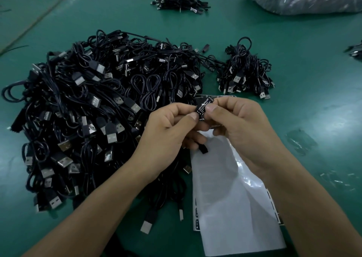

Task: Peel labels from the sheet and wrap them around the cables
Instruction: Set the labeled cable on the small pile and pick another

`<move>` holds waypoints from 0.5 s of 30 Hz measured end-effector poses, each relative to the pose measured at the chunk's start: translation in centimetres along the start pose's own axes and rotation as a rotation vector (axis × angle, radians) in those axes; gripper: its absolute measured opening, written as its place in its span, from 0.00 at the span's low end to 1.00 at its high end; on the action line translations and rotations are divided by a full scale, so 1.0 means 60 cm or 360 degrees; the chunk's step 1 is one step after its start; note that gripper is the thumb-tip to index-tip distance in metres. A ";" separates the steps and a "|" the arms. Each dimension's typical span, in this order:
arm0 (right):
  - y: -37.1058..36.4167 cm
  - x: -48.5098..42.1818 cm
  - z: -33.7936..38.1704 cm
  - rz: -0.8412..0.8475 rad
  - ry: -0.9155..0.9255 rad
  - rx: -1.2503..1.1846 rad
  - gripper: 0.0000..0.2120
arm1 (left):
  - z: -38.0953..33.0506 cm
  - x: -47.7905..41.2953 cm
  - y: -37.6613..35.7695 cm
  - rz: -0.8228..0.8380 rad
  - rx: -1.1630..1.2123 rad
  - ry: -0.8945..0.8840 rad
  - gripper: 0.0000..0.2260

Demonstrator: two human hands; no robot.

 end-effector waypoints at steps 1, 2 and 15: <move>0.001 0.000 0.000 -0.0008 0.0001 -0.0012 0.10 | 0.000 0.000 -0.001 0.0011 0.0005 0.0009 0.07; 0.001 0.000 0.001 -0.0014 0.0001 -0.0018 0.10 | 0.000 0.000 -0.001 0.0022 0.0008 0.0016 0.07; 0.007 -0.001 0.004 -0.0024 0.0042 0.0082 0.10 | 0.001 0.000 -0.005 0.0123 -0.0031 0.0052 0.11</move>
Point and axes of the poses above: each hand's wrist, its own x-axis away from the middle knuckle, its own y-axis out of the back of the hand, z = x × y, the point moved 6 cm from there along -x, towards the middle knuckle, and after that the axes turned 6 degrees about -z, right-handed, at the moved point
